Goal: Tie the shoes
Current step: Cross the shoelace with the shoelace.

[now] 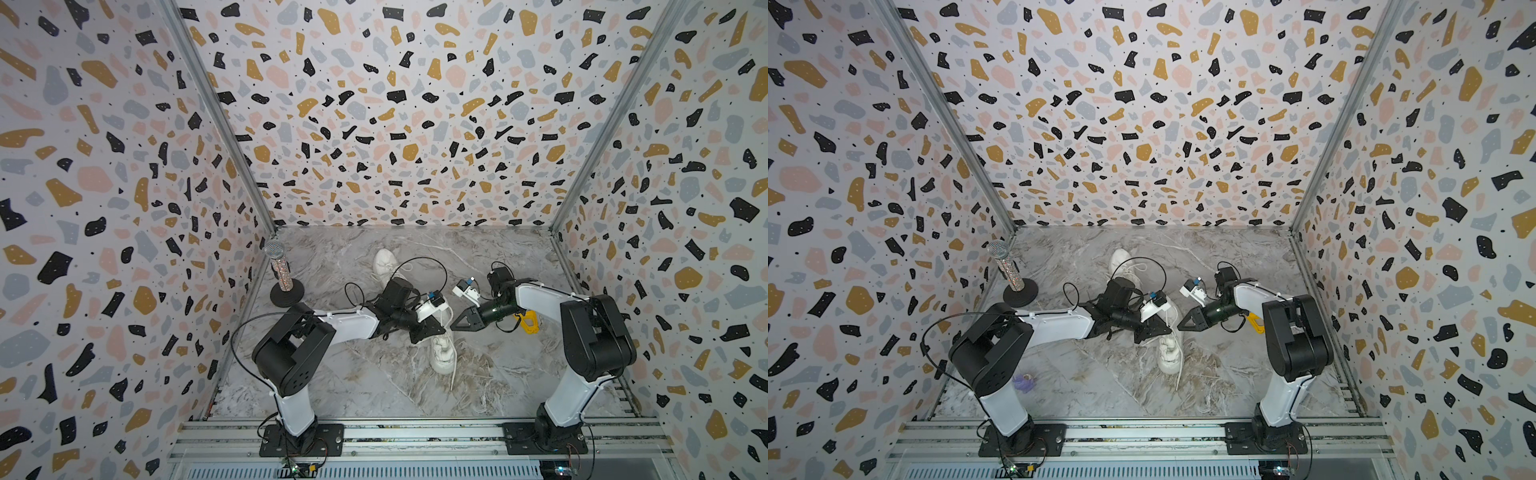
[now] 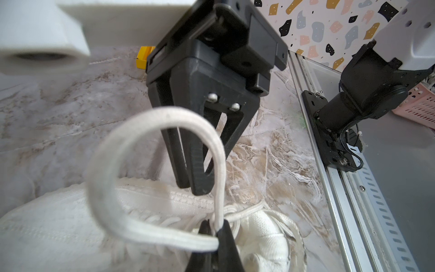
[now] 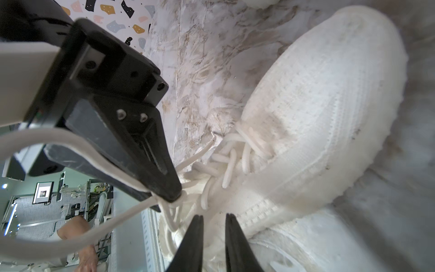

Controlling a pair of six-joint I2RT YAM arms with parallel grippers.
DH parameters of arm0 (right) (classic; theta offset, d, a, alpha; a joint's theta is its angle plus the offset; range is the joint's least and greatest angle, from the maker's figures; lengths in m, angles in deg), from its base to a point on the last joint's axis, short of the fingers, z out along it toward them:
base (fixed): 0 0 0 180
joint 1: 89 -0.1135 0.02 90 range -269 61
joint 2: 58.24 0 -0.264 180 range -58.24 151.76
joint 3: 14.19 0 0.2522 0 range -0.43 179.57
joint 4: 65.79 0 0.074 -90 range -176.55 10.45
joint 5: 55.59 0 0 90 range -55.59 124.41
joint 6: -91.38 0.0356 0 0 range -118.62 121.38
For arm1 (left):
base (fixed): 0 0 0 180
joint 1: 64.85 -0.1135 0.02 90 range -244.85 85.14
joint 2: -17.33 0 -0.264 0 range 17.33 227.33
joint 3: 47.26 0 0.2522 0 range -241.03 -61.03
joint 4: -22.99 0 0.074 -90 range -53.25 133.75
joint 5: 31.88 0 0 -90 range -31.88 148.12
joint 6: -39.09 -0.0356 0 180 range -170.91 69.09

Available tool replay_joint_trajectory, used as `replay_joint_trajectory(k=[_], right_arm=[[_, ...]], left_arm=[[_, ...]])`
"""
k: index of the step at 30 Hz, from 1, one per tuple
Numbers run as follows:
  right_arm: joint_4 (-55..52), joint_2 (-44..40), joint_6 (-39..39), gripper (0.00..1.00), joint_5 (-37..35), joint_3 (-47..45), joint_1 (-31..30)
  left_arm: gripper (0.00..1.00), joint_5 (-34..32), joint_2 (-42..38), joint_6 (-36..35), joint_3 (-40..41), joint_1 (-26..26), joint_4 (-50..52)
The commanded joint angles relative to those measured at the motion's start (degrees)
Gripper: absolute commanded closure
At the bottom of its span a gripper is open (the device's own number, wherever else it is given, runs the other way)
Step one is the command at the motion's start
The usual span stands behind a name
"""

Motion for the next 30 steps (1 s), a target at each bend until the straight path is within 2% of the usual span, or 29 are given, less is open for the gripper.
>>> replay_joint_trajectory(k=[1,19,30], right_arm=[[-3.1,0.6,-2.0,0.77,4.5,2.0,-0.6],[-12.0,3.4,-10.7,0.79,10.8,3.5,-1.5],[-10.5,5.3,-8.6,0.79,11.7,3.3,-1.5]], left_arm=[[1.00,1.5,-2.1,-0.6,0.1,0.0,-2.9],[1.00,0.9,-2.3,-0.1,0.2,0.0,-3.0],[1.00,0.5,-2.0,2.3,1.1,0.0,-5.4]])
